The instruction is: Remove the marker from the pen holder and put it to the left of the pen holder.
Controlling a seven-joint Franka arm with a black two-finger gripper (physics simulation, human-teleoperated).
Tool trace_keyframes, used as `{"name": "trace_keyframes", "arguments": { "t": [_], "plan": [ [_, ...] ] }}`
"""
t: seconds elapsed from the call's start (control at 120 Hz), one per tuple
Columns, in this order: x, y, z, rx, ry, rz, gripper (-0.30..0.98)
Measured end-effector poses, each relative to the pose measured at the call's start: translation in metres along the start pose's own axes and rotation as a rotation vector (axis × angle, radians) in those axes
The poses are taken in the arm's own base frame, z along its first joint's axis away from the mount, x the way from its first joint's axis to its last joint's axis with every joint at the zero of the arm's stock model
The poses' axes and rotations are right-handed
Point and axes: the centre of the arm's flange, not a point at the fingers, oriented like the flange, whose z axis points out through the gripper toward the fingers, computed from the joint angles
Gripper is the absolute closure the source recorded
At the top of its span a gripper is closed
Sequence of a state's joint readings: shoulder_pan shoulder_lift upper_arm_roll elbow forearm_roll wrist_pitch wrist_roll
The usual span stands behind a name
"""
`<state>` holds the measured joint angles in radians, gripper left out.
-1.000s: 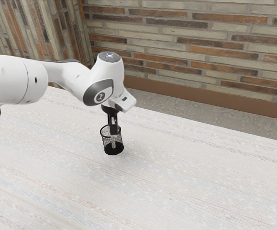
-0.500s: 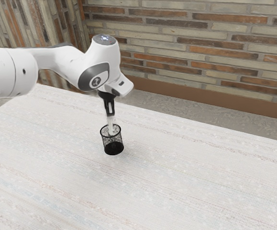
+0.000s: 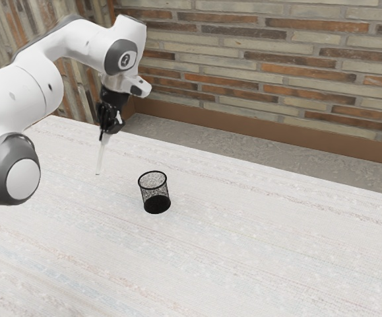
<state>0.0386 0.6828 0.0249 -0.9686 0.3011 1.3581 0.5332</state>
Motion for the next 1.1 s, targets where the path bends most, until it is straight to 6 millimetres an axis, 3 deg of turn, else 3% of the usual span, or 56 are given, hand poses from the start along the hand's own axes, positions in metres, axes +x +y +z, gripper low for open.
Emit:
{"name": "trace_keyframes", "arguments": {
  "t": [0.142, 0.242, 0.433, 0.625, 0.833, 0.908, 0.975, 1.033, 1.1],
  "plan": [
    [0.019, -0.022, 0.076, -0.108, -0.169, -0.076, 0.79],
    [0.020, -0.032, 0.105, -0.154, -0.235, -0.121, 0.79],
    [0.031, -0.044, 0.127, -0.179, -0.251, -0.192, 0.79],
    [0.044, -0.039, 0.145, -0.188, -0.251, -0.201, 0.78],
    [0.049, -0.035, 0.146, -0.188, -0.246, -0.217, 0.36],
    [0.043, -0.036, 0.132, -0.185, -0.231, -0.227, 0.26],
    [0.020, -0.031, 0.084, -0.193, -0.181, -0.220, 0.19],
    [-0.022, -0.015, 0.023, -0.184, -0.144, -0.206, 0.14],
    [-0.096, 0.023, -0.038, -0.170, -0.084, -0.190, 0.10]
  ]
}}
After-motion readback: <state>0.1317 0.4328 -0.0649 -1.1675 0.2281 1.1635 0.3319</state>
